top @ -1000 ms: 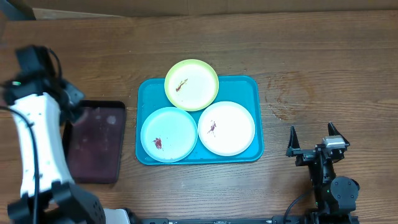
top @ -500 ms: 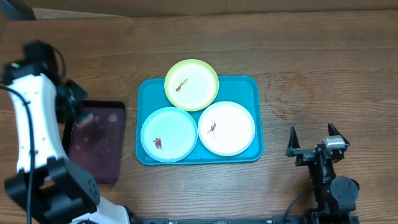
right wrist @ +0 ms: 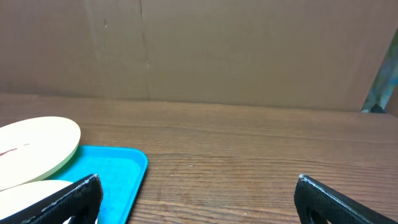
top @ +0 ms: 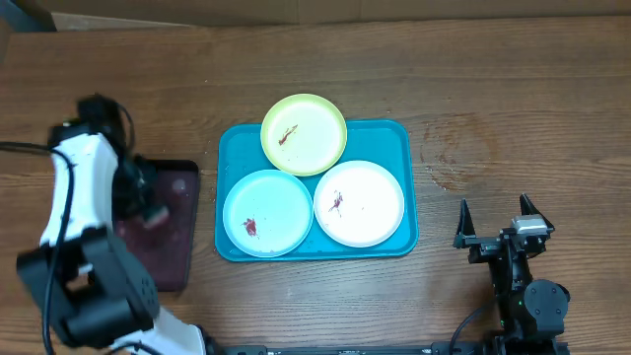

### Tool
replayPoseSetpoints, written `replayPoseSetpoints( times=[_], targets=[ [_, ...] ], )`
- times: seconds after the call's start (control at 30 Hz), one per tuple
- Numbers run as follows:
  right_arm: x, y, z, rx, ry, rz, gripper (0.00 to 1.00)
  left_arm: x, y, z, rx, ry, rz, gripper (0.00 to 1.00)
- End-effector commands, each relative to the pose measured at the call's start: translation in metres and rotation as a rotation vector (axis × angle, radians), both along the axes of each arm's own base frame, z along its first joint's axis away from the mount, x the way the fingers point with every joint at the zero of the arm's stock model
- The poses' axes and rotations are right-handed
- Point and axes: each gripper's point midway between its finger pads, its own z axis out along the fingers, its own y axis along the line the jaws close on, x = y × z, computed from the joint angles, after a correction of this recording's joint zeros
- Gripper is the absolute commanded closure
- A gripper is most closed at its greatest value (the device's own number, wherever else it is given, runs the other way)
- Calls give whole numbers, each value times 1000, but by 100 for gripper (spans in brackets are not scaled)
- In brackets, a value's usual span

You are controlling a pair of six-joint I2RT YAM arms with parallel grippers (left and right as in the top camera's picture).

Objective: Clean dirty plates on tray and stack at the side
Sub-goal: 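Carry the sponge with the left gripper onto the light blue plate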

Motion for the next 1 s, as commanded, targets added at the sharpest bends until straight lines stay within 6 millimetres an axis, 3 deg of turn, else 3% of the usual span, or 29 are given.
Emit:
replayPoseSetpoints(
  times=[0.0, 0.13, 0.23, 0.3, 0.33, 0.43, 0.53, 0.63, 0.8, 0.97],
  targets=[
    [0, 1, -2, -1, -4, 5, 0, 4, 2, 20, 15, -26, -14, 96],
    [0, 1, -2, -1, -4, 5, 0, 15, 6, 73, 33, -78, -17, 96],
    [0, 1, -2, -1, -4, 5, 0, 27, -2, 120, -3, -168, -30, 96],
    [0, 1, -2, -1, -4, 5, 0, 38, -18, 143, -70, -245, -83, 96],
    [0, 1, -2, -1, -4, 5, 0, 47, -35, 157, -137, -304, -147, 96],
    [0, 1, -2, -1, -4, 5, 0, 56, -69, 164, -259, -358, -252, 96],
    [0, 1, -2, -1, -4, 5, 0, 51, -111, 155, -386, -324, -363, 96],
    [0, 1, -2, -1, -4, 5, 0, 44, -147, 131, -458, -257, -486, 96],
    [0, 1, -2, -1, -4, 5, 0, 32, -201, 69, -506, -150, -584, 96],
    [0, 1, -2, -1, -4, 5, 0, 15, -239, 13, -521, -96, -601, 96]
  ],
)
